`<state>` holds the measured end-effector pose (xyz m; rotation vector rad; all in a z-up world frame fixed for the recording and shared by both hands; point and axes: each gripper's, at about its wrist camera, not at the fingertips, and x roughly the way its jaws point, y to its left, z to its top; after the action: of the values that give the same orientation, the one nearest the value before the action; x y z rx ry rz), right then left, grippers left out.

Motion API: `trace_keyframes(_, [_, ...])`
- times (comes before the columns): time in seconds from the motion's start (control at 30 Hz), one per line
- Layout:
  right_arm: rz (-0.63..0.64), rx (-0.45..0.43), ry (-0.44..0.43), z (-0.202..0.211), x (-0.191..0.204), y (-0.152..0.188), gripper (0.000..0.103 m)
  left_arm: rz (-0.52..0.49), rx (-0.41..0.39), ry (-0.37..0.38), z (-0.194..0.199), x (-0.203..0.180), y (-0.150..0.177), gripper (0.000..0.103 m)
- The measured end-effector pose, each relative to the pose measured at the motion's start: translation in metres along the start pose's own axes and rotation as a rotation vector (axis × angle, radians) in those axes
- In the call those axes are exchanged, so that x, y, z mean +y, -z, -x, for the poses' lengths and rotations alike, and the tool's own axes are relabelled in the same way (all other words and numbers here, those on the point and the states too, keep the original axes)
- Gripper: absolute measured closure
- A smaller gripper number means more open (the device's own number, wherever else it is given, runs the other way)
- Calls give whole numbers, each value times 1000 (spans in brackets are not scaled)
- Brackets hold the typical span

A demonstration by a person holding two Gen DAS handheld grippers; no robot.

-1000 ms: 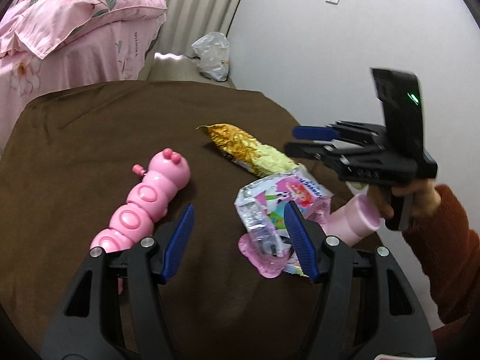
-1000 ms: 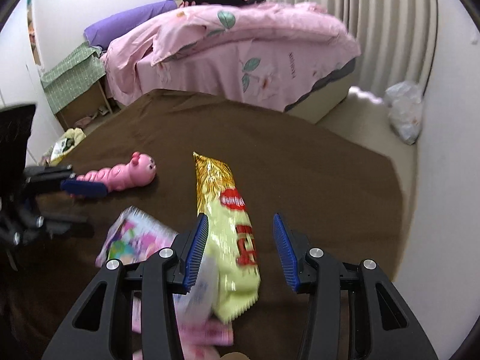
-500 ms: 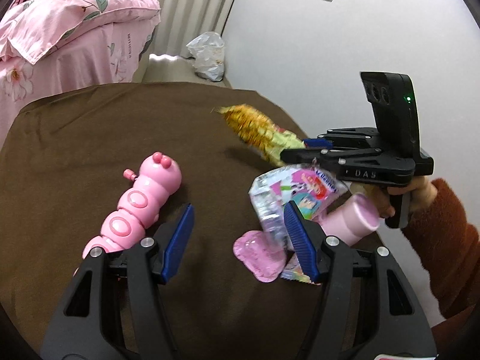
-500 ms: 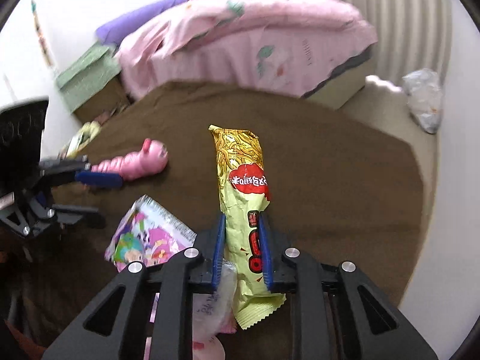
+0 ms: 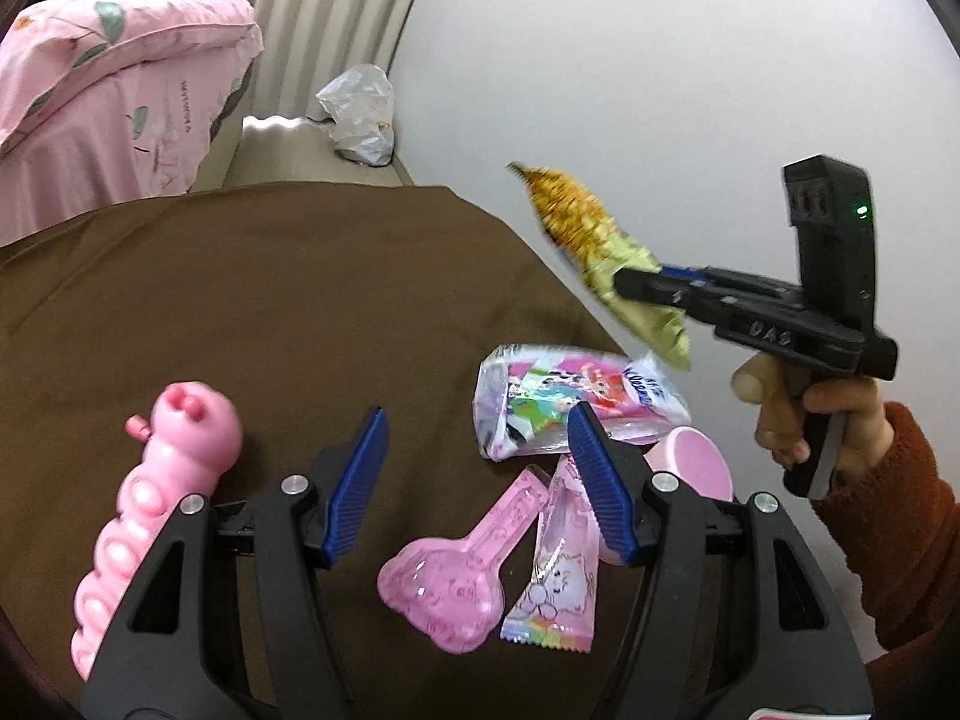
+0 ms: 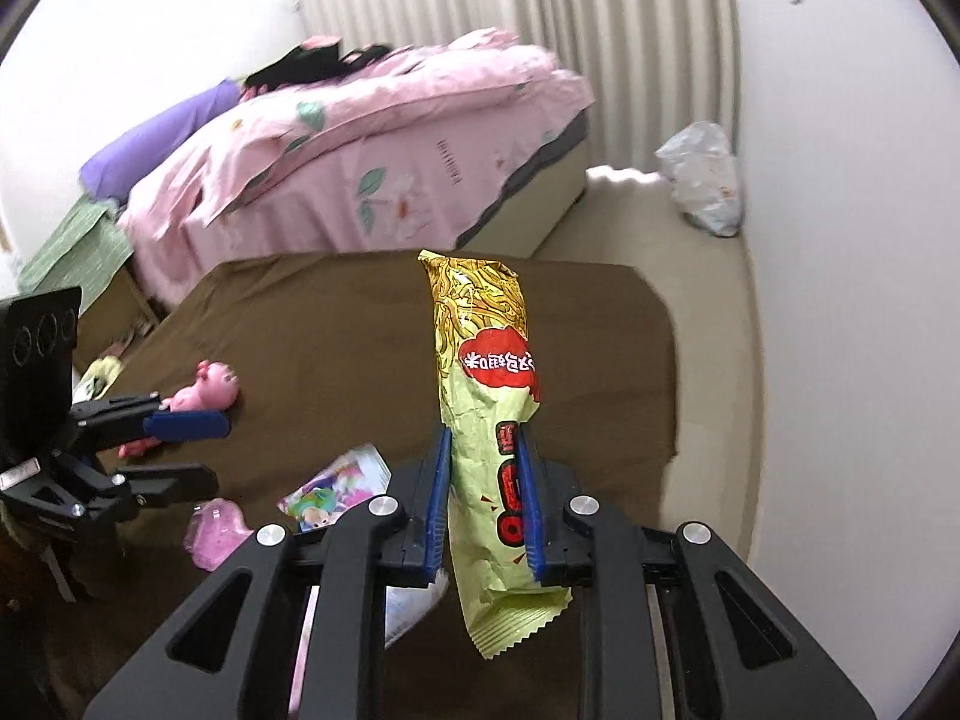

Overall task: Collect trash
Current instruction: 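Grasp the gold-yellow snack wrapper with the right tool while the left tool grasps the pink cartoon tissue packet, then carry both held items over the bin and open both tools to drop them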

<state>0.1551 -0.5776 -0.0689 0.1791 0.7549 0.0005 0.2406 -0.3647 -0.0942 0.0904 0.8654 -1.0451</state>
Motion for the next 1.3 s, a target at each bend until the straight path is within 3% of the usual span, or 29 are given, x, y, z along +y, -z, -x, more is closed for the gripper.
trace_keyframes(0.23, [-67, 12, 15, 1, -23, 18, 82, -25, 55, -16, -30, -2, -11, 44])
trace_keyframes(0.33, [-102, 5, 7, 8, -28, 30, 82, -18, 85, 21, -39, -3, -15, 44])
trace_keyframes(0.57, [-92, 2, 33, 25, -23, 60, 82, 17, 179, 26, -68, -12, -24, 44])
trace_keyframes(0.6, [-95, 0, 38, 27, -23, 64, 82, 22, 193, 22, -71, -14, -24, 49])
trace_keyframes(0.63, [-100, -1, 40, 29, -23, 66, 82, 29, 208, 27, -75, -14, -24, 62])
trace_keyframes(0.73, [-121, -10, 46, 35, -23, 72, 82, 21, 217, 11, -74, -20, -22, 73])
trace_keyframes(0.77, [-120, -14, 53, 37, -22, 72, 82, 15, 203, 14, -70, -22, -23, 74])
trace_keyframes(0.83, [-114, -25, 58, 43, -19, 71, 82, 2, 175, -4, -58, -24, -24, 86])
trace_keyframes(1.07, [-80, -95, 55, 71, 0, 52, 82, 31, 41, -90, 10, -14, -29, 87])
trace_keyframes(1.3, [9, -150, 25, 96, 44, 32, 82, 62, -55, -211, 101, -7, -5, 87])
